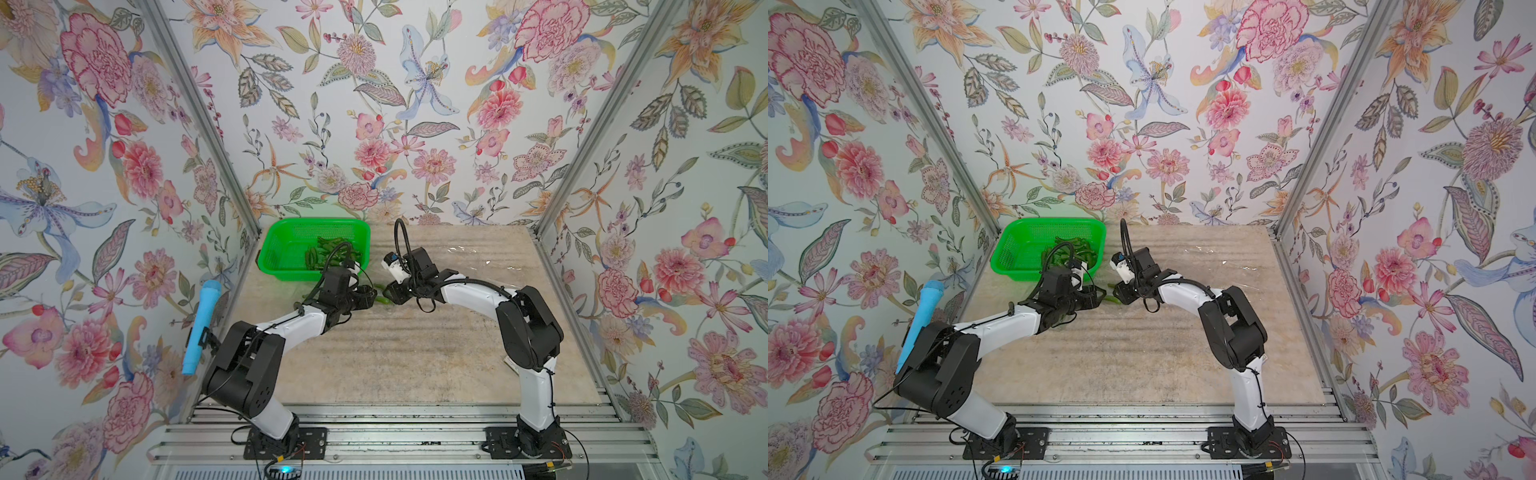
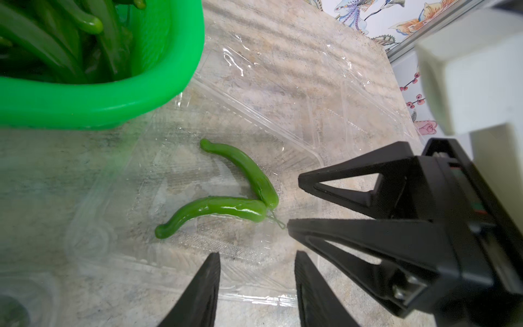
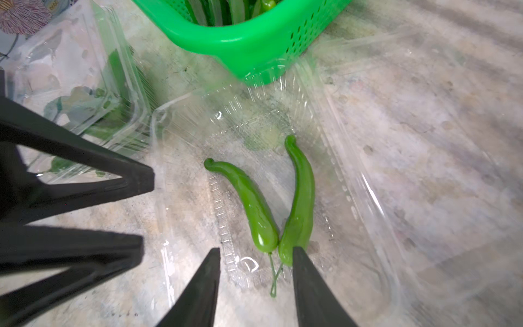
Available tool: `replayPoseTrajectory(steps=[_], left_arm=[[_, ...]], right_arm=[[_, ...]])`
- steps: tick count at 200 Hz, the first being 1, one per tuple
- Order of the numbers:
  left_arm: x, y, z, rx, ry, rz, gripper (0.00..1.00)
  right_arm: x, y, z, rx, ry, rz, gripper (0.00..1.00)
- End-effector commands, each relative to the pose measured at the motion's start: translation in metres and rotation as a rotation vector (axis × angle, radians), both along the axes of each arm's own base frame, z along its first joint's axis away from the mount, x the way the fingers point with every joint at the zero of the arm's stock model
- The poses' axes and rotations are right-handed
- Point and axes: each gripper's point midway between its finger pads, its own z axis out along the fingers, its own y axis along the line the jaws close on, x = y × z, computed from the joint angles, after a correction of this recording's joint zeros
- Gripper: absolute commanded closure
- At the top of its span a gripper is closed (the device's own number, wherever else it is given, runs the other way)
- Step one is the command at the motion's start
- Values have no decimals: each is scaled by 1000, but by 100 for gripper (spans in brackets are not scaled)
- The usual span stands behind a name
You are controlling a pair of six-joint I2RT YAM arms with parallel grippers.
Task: Take small green peppers out of containers
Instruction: Place the green pepper in the basket, then pick up the green pepper from the packing box.
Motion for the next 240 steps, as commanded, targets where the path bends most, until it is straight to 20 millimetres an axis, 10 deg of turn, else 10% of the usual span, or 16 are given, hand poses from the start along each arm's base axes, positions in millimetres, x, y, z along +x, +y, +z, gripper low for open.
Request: replayPoseTrajectory(steps=[1,156,240], left_arm=[[3,3,11,9,-39,26,54],[13,32,32,-20,-88,75,54],[19,53,53,-25,-132,117,54]], right_arm=[[14,5,-14,-17,-11,-9,58],[17,11,-55,-108,45,-19,60],[9,14,-64,-157,55,-7,87]])
